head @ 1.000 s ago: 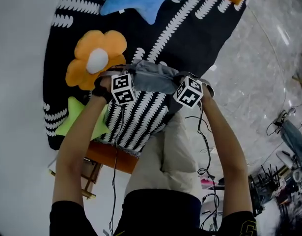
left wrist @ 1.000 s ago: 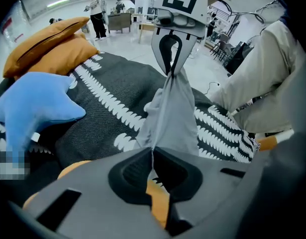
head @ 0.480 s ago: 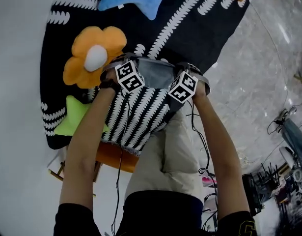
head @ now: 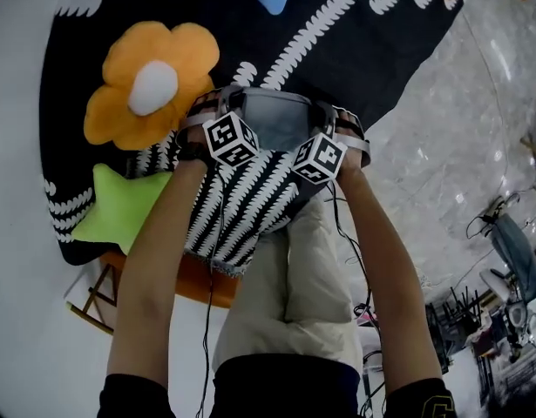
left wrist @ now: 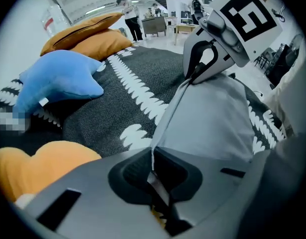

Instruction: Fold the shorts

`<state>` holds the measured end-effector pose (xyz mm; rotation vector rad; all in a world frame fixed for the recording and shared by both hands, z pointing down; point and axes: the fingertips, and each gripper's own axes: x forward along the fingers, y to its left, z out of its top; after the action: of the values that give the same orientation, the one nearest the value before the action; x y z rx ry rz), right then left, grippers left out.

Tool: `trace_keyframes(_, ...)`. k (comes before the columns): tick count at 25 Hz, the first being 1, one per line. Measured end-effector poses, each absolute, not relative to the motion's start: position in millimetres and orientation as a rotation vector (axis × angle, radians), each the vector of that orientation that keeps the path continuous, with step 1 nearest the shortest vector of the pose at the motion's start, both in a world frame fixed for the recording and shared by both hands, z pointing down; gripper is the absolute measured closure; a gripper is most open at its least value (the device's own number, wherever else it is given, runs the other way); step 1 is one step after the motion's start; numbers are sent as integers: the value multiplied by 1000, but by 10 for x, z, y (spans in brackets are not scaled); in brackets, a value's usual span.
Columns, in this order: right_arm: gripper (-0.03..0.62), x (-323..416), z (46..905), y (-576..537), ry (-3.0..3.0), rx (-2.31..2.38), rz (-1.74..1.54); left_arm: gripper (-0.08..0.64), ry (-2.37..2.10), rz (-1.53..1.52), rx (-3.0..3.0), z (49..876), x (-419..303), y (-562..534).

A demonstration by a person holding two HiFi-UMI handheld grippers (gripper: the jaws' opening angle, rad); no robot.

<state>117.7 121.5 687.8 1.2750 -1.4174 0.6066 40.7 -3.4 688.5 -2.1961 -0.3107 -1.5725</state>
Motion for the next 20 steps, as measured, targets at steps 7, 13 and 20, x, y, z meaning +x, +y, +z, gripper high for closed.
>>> trace_keyframes(7,367,1488,6357,1211,-1364,1606,619,350,-69,-1555,-2518,6409,439,-323)
trace_keyframes(13,506,1316,6045,1496,-1289,1958,801,482,137,-1422,-2746,6108,350,-21)
trace_keyframes(20,575,1113,6688,1948,-1194,1902,1090,469,177,-1557,-2616,6678,-176,84)
